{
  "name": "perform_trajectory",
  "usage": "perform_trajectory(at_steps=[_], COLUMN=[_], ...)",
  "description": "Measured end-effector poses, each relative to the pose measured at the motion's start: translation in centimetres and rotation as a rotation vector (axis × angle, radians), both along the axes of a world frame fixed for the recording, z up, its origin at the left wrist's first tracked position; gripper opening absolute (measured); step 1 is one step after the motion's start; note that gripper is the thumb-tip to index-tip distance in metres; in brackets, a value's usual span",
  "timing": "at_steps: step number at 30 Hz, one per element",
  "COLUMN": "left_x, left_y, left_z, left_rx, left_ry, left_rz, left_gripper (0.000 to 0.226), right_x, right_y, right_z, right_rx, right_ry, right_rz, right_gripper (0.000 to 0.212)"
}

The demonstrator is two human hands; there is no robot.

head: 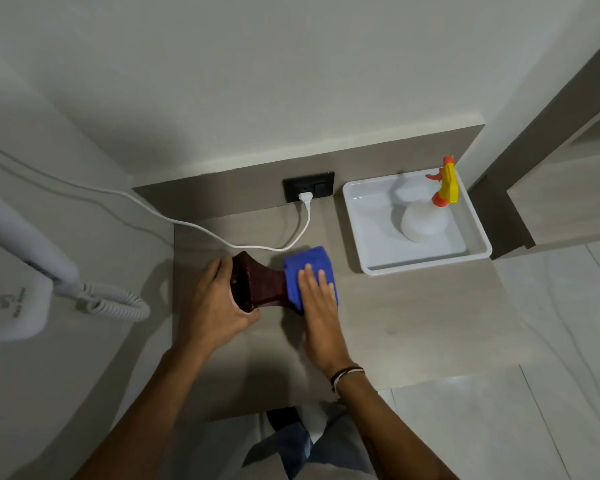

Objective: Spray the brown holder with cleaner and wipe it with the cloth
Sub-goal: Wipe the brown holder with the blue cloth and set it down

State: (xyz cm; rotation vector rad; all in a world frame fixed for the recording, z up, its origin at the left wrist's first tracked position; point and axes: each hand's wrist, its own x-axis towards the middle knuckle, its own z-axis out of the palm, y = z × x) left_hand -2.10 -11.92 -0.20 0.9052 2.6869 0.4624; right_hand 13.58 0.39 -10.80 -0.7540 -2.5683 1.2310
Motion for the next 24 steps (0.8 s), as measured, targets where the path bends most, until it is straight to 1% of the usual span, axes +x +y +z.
perform_trajectory(at_steps=[2, 4, 5, 7, 9, 11, 12, 15, 18, 20, 24], left_x=[0.2, 0.4, 0.5, 0.7, 0.6, 0.7, 0.9, 1.5, 2.3, 2.6, 2.7], left_y=[0.4, 0.6, 0.7, 0.7, 0.7, 1.0, 1.3, 2.5, 4.1, 5.1, 6.9], left_z=[0.3, 0.3, 0.3, 0.5, 0.8, 1.3, 1.5, 2.3, 2.8, 3.1, 3.3], left_rx=[-0.008, 0.007, 0.024, 0.043, 0.012, -0.032, -0.054, -0.116, -0.154, -0.181, -0.231], left_ry=[0.005, 0.011, 0.017, 0.023, 0.029, 0.040, 0.042, 0.106, 0.184, 0.202, 0.227], left_rz=[-0.003, -0.008, -0.020, -0.037, -0.026, -0.021, -0.030, -0.084, -0.119, -0.121, -0.092], left_gripper=[0.092, 0.092, 0.091, 0.089, 0.093, 0.099, 0.102, 0.105, 0.097, 0.096, 0.099], right_x=[-0.6, -2.0, -2.6, -2.9, -2.2, -0.7, 0.0, 1.2, 1.9, 2.9, 5.1], right_y=[-0.6, -2.6, -3.7, -4.9, -3.6, -1.3, 0.1, 4.0, 7.1, 8.4, 10.1], right_z=[0.5, 1.5, 2.1, 2.6, 1.9, 0.9, 0.7, 0.9, 1.9, 2.3, 3.0], right_rx=[-0.105, -0.205, -0.221, -0.233, -0.140, -0.095, -0.134, -0.308, -0.546, -0.639, -0.702], right_ry=[0.012, 0.166, 0.234, 0.286, 0.241, 0.142, 0.126, 0.147, 0.153, 0.156, 0.162], right_rz=[-0.052, 0.009, 0.049, 0.108, 0.121, 0.030, -0.051, -0.264, -0.438, -0.510, -0.576], right_gripper=[0.090, 0.078, 0.075, 0.077, 0.079, 0.079, 0.078, 0.062, 0.055, 0.054, 0.056])
